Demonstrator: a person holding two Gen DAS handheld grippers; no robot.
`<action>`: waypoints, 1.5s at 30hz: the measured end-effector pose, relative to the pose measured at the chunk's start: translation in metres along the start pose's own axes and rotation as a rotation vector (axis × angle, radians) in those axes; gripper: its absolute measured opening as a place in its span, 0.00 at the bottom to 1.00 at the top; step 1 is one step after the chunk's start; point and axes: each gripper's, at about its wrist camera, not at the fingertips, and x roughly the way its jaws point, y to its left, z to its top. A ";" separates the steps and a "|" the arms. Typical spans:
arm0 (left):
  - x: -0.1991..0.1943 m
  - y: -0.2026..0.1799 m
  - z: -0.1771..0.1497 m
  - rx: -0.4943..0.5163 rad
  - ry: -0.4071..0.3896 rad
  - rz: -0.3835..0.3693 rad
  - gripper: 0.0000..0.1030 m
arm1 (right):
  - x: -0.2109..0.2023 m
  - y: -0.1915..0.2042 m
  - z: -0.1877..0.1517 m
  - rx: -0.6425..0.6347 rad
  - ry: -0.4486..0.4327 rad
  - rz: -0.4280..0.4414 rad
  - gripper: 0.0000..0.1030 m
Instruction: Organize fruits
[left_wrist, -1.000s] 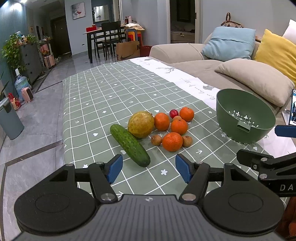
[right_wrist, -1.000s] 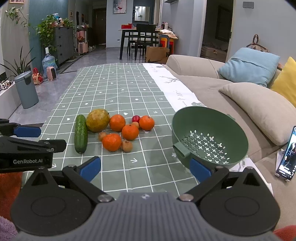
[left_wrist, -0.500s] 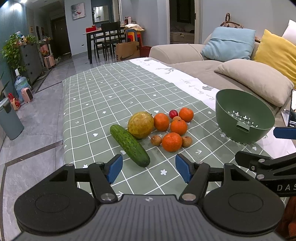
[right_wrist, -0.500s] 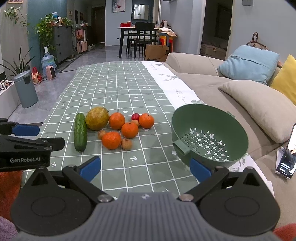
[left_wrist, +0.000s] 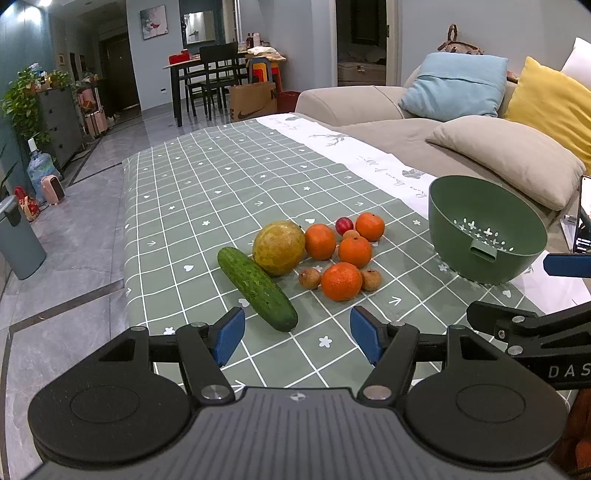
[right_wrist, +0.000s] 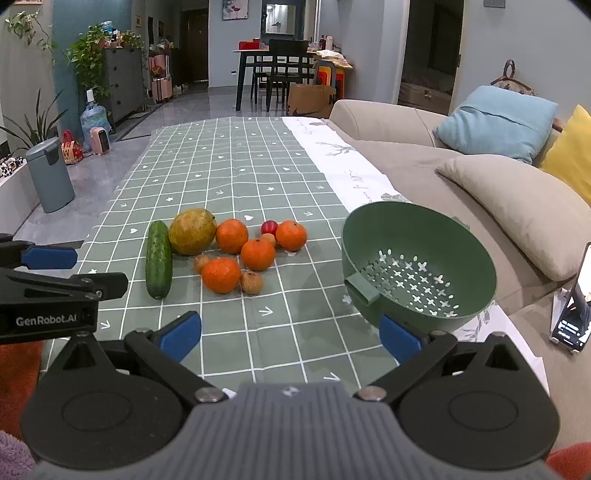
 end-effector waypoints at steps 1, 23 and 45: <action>0.000 0.000 0.000 0.000 0.000 0.000 0.75 | 0.000 0.000 0.000 0.000 0.001 -0.001 0.96; 0.000 0.000 0.000 0.001 0.000 0.000 0.75 | 0.004 -0.001 -0.002 0.012 0.025 -0.007 0.96; 0.034 0.029 0.024 -0.141 0.098 -0.042 0.64 | 0.032 0.000 0.017 -0.001 0.028 0.112 0.84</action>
